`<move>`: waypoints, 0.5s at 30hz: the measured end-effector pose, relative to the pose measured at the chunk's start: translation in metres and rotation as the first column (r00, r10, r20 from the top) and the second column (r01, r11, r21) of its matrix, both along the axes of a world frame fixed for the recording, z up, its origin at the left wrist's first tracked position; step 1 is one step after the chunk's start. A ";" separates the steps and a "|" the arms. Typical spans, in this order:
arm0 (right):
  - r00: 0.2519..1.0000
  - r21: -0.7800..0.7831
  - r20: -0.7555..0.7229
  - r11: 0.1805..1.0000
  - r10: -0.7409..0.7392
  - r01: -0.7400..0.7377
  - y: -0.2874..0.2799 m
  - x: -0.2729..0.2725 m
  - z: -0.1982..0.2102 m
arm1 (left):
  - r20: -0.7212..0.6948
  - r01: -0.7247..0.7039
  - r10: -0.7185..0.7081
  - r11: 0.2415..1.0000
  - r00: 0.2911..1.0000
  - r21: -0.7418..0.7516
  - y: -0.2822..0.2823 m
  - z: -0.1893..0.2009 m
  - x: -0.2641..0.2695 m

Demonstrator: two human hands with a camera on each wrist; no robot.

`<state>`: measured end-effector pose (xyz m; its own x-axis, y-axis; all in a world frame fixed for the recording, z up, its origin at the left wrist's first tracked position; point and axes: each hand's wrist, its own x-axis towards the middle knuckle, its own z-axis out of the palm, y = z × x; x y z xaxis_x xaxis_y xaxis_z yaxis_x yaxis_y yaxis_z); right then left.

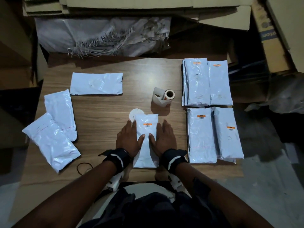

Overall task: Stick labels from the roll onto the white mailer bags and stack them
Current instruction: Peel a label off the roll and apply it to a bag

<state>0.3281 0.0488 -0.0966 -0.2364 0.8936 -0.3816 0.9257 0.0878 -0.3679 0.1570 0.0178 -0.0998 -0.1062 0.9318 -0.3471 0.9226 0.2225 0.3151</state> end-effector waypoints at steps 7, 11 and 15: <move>0.941 -0.248 -0.319 0.968 -0.115 0.034 -0.011 0.014 0.011 | 0.362 0.031 0.039 0.982 0.932 -0.185 -0.016 0.006 -0.010; 0.942 -0.323 -0.313 0.946 -0.120 0.013 -0.017 0.019 0.015 | 0.371 0.138 -0.058 0.972 0.927 -0.191 -0.029 0.001 -0.010; 0.938 -0.286 -0.341 0.958 -0.066 -0.036 -0.019 0.032 0.025 | 0.347 0.175 -0.119 0.976 0.930 -0.133 -0.028 0.011 -0.002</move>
